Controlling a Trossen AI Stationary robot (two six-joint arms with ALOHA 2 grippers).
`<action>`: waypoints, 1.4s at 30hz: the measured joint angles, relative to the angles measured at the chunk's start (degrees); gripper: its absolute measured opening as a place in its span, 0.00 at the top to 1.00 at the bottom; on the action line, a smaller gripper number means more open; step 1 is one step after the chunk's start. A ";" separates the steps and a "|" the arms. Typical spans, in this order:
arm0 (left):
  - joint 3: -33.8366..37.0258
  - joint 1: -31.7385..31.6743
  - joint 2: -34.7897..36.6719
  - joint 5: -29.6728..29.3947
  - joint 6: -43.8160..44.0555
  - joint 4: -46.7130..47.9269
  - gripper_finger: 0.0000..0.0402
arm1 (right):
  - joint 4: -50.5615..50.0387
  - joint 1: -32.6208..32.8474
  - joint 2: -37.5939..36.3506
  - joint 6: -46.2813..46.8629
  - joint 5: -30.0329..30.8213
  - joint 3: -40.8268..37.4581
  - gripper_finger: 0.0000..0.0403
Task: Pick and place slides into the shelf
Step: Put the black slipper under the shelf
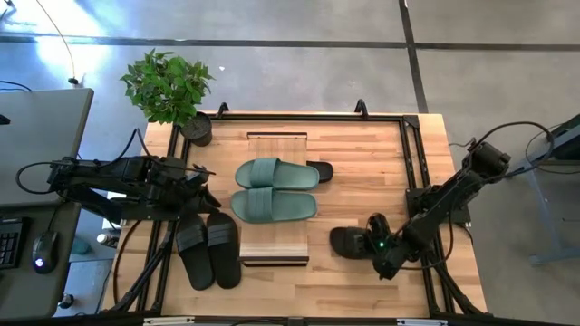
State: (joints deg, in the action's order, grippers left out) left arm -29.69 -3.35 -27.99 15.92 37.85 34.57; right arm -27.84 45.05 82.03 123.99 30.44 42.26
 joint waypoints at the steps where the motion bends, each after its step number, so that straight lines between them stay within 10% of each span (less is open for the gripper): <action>1: 0.02 0.01 0.01 0.00 0.02 0.00 0.67 | -0.06 -0.07 -0.08 -0.03 0.93 0.00 0.98; 18: 0.02 0.01 0.00 -0.04 0.11 -0.09 0.67 | -29.82 -8.31 -31.17 -10.98 11.54 -0.04 1.00; 27: 0.02 0.02 0.00 -0.72 0.13 -1.16 0.67 | -32.15 -22.70 -45.49 -30.67 0.07 -0.04 1.00; 42: 0.02 0.02 0.02 -3.13 3.47 -1.94 0.67 | 26.86 -46.24 -44.74 -49.42 -32.42 -29.15 1.00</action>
State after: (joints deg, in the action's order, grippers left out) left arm -29.67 -3.34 -27.97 12.79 41.31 32.62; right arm -0.98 -1.19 37.29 74.57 -1.99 13.11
